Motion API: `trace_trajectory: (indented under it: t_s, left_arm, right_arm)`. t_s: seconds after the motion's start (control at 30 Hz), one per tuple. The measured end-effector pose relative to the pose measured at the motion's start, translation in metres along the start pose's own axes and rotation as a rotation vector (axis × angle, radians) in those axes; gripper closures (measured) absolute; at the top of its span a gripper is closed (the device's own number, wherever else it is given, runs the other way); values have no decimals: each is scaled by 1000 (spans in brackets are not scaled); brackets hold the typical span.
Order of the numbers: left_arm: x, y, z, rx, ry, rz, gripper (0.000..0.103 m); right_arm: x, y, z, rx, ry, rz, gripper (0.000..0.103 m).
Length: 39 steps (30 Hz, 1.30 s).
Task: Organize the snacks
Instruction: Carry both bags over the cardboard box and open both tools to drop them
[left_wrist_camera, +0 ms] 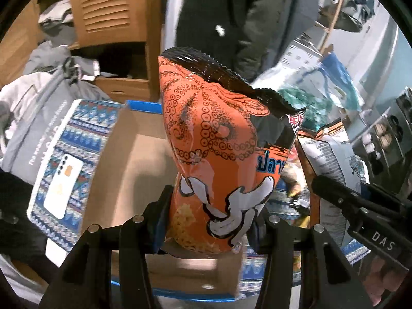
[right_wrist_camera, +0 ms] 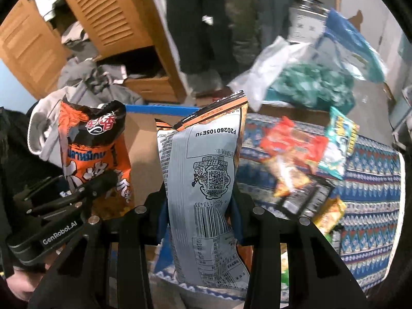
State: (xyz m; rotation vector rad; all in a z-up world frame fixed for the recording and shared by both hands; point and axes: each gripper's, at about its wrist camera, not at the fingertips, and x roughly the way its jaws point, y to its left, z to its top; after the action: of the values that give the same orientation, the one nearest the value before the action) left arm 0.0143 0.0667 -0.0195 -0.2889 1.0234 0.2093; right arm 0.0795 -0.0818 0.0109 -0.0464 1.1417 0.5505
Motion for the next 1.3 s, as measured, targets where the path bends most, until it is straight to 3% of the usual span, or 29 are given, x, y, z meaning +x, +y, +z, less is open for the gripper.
trace_trajectory:
  t_s: [0.43, 0.83, 0.97, 1.07, 1.3]
  left_arm:
    - [9, 70, -5, -85, 14, 71, 52]
    - [30, 94, -13, -133, 76, 105, 51]
    - [43, 102, -22, -167, 123, 110, 38]
    - [46, 108, -26, -190, 137, 118, 37]
    - [35, 100, -28, -183, 112, 96, 31]
  right_arm:
    - [42, 74, 20, -52, 63, 72, 64]
    - [84, 98, 10, -93, 146, 50, 62]
    - [88, 93, 7, -86, 157, 45, 48]
    - [85, 88, 6, -76, 148, 40, 34]
    - [72, 76, 4, -53, 114, 15, 34]
